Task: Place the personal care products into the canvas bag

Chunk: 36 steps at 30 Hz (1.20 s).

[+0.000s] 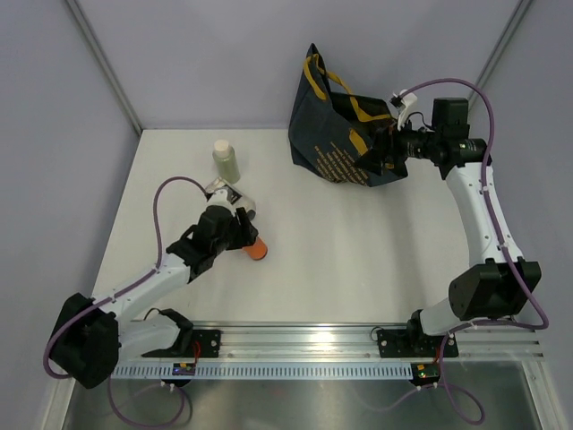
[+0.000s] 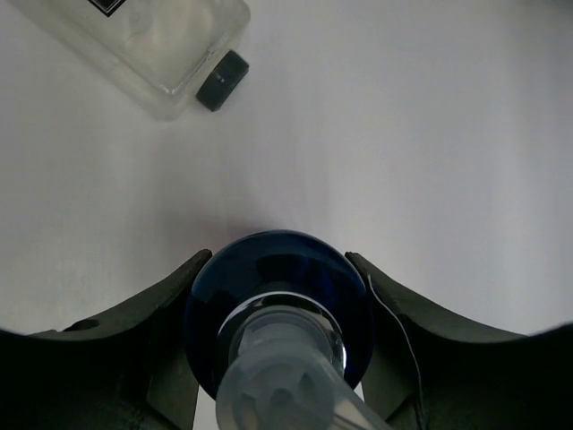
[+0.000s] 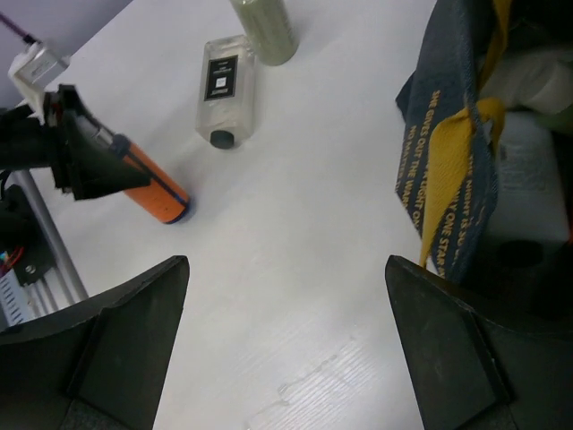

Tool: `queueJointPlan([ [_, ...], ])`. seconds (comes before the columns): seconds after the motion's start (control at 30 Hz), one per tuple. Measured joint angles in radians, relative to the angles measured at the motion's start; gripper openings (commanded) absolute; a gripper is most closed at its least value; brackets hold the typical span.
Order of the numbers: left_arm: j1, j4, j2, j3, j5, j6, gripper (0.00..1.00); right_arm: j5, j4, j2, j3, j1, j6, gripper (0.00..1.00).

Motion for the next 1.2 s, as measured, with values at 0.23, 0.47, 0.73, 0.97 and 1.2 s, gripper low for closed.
queueJointPlan([
  [0.23,0.138,0.385,0.219,-0.014,0.414,-0.280,0.00,-0.117,0.089,-0.056,-0.229,-0.027,0.108,1.00],
  [0.47,0.133,0.747,0.513,0.163,0.697,-0.609,0.00,-0.187,0.185,-0.099,-0.339,-0.156,0.207,1.00],
  [0.73,0.114,0.927,0.696,0.607,0.778,-0.804,0.00,-0.231,0.295,-0.208,-0.438,-0.291,0.264,1.00],
  [0.97,0.055,0.825,0.879,1.038,0.762,-0.785,0.00,-0.266,0.340,-0.212,-0.512,-0.384,0.298,1.00],
  [1.2,0.023,0.536,1.101,1.469,0.642,-0.620,0.00,-0.299,0.373,-0.214,-0.546,-0.407,0.319,0.99],
])
